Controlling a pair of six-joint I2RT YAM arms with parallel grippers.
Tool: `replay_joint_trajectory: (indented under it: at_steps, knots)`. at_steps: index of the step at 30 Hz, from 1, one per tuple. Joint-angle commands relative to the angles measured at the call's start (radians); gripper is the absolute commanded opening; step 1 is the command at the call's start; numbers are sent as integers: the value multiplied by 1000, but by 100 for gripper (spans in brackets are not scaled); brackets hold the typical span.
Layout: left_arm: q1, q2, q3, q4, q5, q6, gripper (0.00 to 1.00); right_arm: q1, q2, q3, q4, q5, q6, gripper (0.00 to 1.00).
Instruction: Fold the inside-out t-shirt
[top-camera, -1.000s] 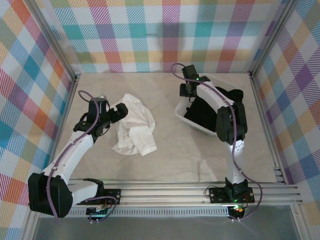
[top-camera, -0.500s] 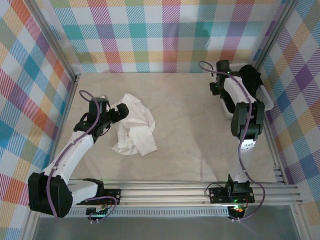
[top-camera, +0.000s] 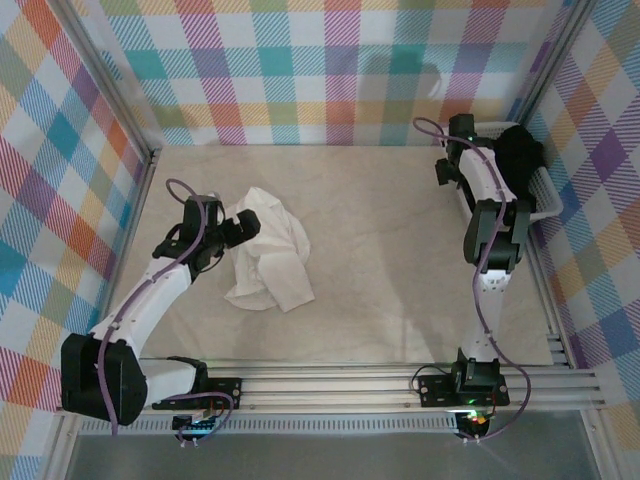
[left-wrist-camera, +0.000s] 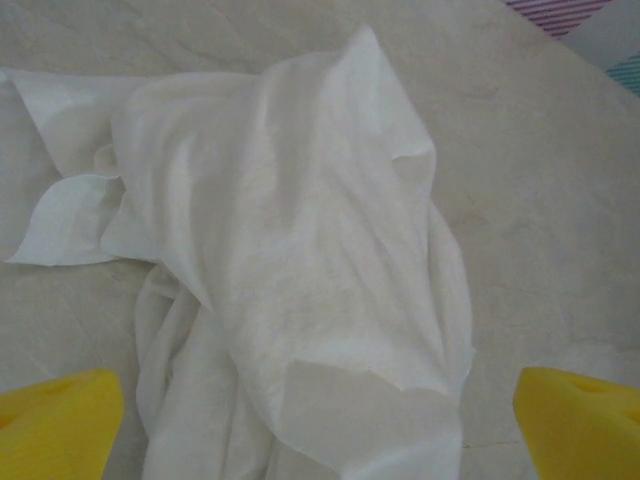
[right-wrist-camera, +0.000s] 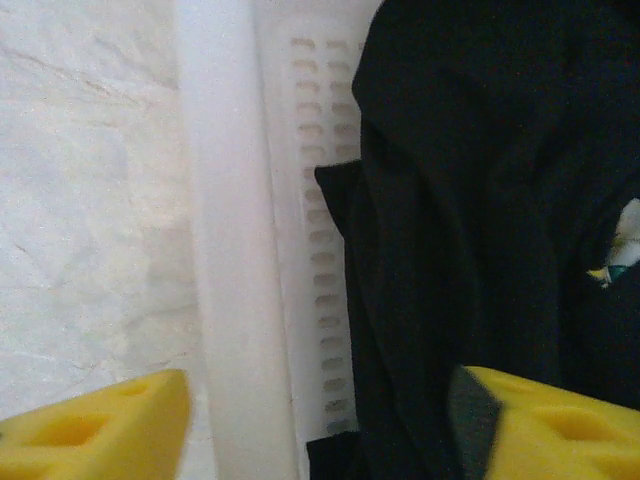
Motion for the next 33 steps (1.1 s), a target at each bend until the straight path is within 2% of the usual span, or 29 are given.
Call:
replay_joint_trajectory:
  at_steps: [1,4,6,10,13,17,23,24,29,33]
  knots:
    - [-13,46,-6,74,0,6,100,83,-240,-128,121,-64,71,82]
    - [-12,126,4,107,42,-21,100,181,-405,-321,247,-144,127,85]
    - [-10,158,8,104,26,-35,98,274,-497,-454,309,-215,179,85]
    - [-7,90,-71,55,-51,-40,96,503,-626,-740,427,-470,281,82]
    - [-1,-6,-150,-38,-123,-22,96,657,-612,-844,443,-563,356,80]
    - [6,-44,-186,-152,-76,-45,94,791,-500,-878,491,-651,493,75]
    - [6,-159,-303,-177,-41,-127,88,853,-384,-877,531,-653,566,66]
    - [6,-152,-312,-174,-41,-130,86,855,-368,-873,528,-643,574,62]
    - [6,-42,-326,-118,-64,-124,72,853,-344,-847,530,-618,593,27]
    - [6,45,-322,-36,-32,-108,60,836,-401,-855,523,-580,609,18]
